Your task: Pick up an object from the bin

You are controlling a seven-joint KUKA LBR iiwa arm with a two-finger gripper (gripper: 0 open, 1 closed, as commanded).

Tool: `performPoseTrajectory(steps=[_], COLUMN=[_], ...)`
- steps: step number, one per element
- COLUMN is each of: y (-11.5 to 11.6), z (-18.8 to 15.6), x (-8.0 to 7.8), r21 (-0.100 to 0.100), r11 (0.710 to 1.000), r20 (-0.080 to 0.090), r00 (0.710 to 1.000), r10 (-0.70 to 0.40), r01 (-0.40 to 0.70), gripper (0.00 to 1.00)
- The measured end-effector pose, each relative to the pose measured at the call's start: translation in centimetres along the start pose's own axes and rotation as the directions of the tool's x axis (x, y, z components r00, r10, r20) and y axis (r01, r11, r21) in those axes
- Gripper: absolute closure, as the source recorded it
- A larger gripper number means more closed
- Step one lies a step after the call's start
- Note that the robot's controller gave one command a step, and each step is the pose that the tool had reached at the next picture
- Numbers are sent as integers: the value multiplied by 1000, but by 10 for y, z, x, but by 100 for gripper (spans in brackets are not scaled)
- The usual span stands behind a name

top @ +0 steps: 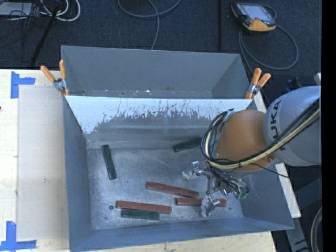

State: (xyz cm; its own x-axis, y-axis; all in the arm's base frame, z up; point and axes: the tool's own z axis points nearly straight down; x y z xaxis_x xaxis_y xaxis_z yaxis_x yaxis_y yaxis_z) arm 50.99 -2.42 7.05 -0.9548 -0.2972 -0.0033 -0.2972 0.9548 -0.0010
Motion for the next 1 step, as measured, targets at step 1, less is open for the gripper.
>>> performPoseTrajectory(steps=[1], y=[28], z=[-4], x=[16], r21=[6], r11=[1000], r20=[11], r00=[1000], r10=[-23], r01=[23], gripper=[100])
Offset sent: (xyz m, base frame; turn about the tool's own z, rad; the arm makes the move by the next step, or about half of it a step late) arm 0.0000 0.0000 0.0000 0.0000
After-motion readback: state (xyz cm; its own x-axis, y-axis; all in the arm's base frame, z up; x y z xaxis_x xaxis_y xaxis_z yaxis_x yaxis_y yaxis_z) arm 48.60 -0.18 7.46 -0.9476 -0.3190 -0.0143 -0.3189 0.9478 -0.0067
